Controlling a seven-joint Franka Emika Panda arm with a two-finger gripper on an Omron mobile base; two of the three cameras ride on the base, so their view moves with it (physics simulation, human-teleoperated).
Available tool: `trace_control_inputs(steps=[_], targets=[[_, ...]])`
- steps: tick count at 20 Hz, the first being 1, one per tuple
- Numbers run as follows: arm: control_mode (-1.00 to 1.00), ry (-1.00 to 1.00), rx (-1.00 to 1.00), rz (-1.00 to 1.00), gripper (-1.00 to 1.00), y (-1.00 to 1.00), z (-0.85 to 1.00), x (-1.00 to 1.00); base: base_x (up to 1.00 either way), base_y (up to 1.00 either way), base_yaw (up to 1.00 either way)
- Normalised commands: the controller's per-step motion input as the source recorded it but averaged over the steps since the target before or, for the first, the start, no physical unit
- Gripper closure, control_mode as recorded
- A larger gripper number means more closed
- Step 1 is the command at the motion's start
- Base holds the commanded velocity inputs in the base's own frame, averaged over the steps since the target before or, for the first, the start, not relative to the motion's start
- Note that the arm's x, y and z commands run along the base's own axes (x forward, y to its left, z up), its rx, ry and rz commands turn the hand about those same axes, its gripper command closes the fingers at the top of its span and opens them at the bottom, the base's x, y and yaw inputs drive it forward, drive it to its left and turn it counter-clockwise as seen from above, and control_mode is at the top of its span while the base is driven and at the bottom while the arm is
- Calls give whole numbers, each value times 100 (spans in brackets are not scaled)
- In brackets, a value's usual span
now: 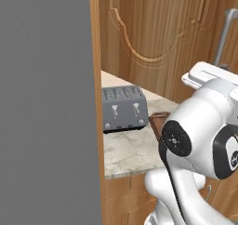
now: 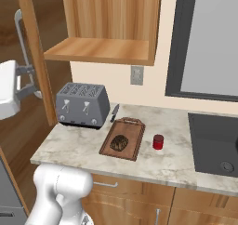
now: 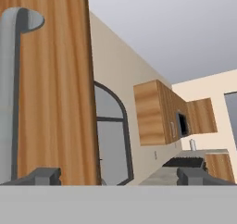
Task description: Pick the bread, place it on the cutting board, pick the jam, place it on the counter, and close the cabinet.
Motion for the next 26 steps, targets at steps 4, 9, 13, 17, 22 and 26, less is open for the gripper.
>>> trace_control_inputs(steps=[4,9,13,17,22,26], targets=[[-100,0,0,0,-100,-25,-4,45,0,0,0],[-100,0,0,0,-100,-19,-9,52,0,0,0],[-100,0,0,0,-100,-16,-10,54,0,0,0],[-100,0,0,0,-100,-14,-12,61,0,0,0],[-100,0,0,2,-100,-9,-16,71,0,0,0],[-100,0,0,6,-100,-5,-19,72,0,0,0]])
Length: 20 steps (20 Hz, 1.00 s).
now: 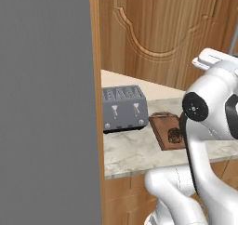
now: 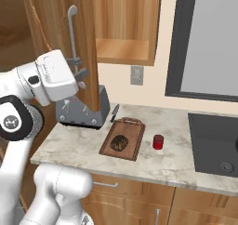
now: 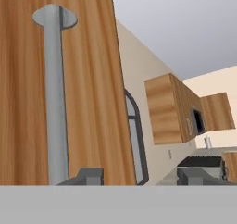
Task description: Pick the bread, place it on the cutting board, pick the jam, place it on the counter, and close the cabinet.
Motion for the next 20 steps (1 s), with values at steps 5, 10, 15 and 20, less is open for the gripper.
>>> trace_control_inputs(steps=[5,10,15,20], targets=[[-100,0,0,12,-100,-6,-23,69,0,0,0],[-100,0,0,17,-100,-18,-18,60,0,0,0],[-100,0,0,20,-100,-28,-16,58,0,0,0],[-100,0,0,19,-100,-20,-17,58,0,0,0]])
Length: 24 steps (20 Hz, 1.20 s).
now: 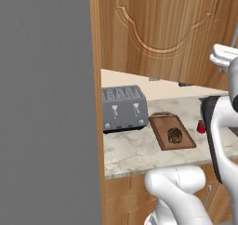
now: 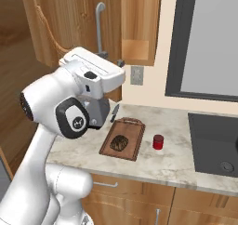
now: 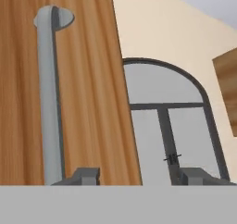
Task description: Pick the bread, place it on the cutting board, pick the jam, place it on the counter, and close the cabinet.
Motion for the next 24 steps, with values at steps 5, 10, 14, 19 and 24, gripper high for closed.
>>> trace_control_inputs(steps=[5,10,14,19,24], targets=[[-100,0,0,18,-100,-14,-19,58,0,0,0],[-100,0,0,17,-100,-12,-15,60,0,0,0],[-100,0,0,17,-100,-9,-16,63,0,0,0],[-100,0,0,16,-100,-8,-12,57,0,0,0],[-100,0,0,10,-100,0,-12,63,0,0,0]])
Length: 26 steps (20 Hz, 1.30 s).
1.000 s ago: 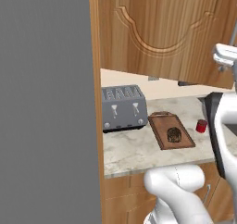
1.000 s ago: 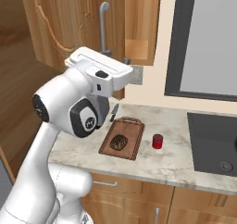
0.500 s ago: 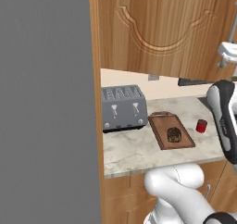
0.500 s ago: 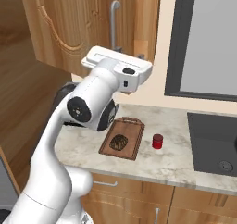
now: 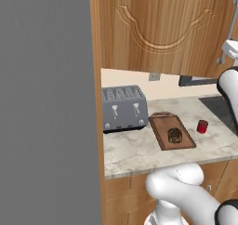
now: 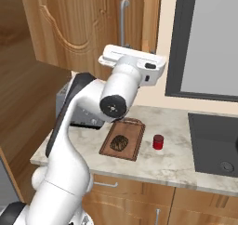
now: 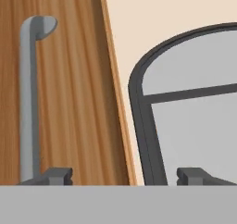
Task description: Pick the bread, place it on the cutting board, pick the jam, place it on the counter, and close the cabinet.
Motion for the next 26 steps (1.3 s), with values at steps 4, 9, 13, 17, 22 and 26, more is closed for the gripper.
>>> trace_control_inputs(steps=[4,9,13,17,22,26], targets=[[-100,0,0,8,-100,0,-10,63,0,0,0],[-100,0,0,5,-100,0,-8,71,0,0,0],[-100,0,0,4,-100,0,-9,68,0,0,0],[-100,0,0,4,-100,0,-10,64,0,0,0],[-100,0,0,4,-100,0,-10,62,0,0,0],[-100,0,0,4,-100,0,-6,57,0,0,0]])
